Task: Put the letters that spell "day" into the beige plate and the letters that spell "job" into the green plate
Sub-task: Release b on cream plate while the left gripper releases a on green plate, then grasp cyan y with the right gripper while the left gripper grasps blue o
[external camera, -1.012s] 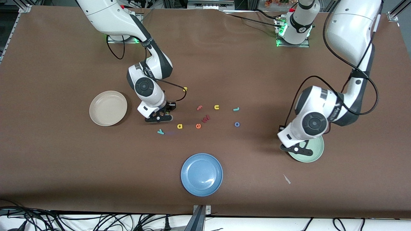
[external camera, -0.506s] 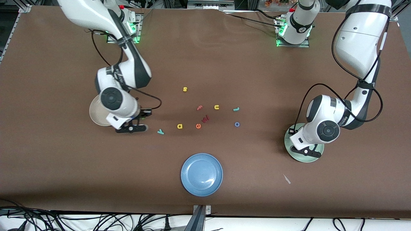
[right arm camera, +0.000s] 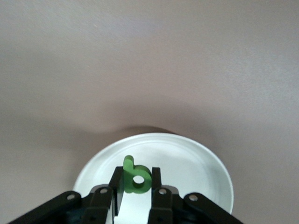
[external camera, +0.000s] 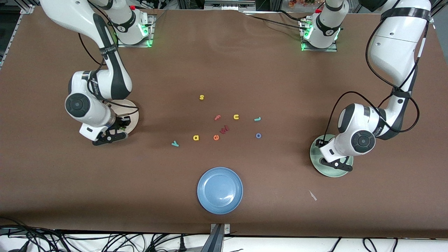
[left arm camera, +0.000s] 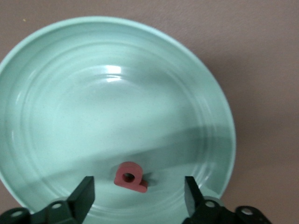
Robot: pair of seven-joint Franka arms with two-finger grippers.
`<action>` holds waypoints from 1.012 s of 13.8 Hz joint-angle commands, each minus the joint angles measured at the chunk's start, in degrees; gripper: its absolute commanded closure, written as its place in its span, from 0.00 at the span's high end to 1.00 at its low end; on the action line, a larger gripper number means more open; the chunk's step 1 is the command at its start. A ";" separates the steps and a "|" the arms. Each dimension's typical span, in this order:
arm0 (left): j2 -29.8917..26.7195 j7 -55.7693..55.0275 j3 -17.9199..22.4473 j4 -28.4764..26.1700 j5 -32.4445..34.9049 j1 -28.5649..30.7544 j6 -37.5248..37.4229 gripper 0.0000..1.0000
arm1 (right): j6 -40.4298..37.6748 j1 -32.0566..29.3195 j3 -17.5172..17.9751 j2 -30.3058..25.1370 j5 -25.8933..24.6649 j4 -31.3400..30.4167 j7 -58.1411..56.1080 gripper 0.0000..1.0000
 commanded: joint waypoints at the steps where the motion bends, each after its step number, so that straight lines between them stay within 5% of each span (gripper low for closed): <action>1: -3.71 0.02 -2.52 0.88 -2.14 -0.89 -5.28 1.00 | 7.89 0.59 -1.35 -4.26 0.83 -8.84 -7.78 0.34; 2: -3.98 -0.41 -3.23 1.76 -2.41 -1.77 -6.86 1.00 | 7.89 0.51 -1.53 -4.26 0.92 -9.11 -8.42 0.75; 3: -4.07 -2.50 -4.10 3.07 -2.41 -2.48 -8.70 1.00 | 7.63 0.59 -1.53 -4.17 0.92 -9.02 -8.08 1.00; 5: -3.98 -9.17 -7.61 4.31 -2.93 -2.48 -10.39 1.00 | 2.22 0.51 -1.18 -3.65 1.53 -5.45 -7.90 1.00; 8: -3.63 -23.49 -9.91 4.31 -4.96 -5.28 -9.87 1.00 | -17.81 0.77 -0.83 1.52 5.92 10.44 -8.51 1.00; 14: -0.21 -45.31 -9.91 3.44 -6.19 -13.11 2.07 0.99 | -14.89 1.30 6.90 6.02 6.64 17.08 -9.04 1.00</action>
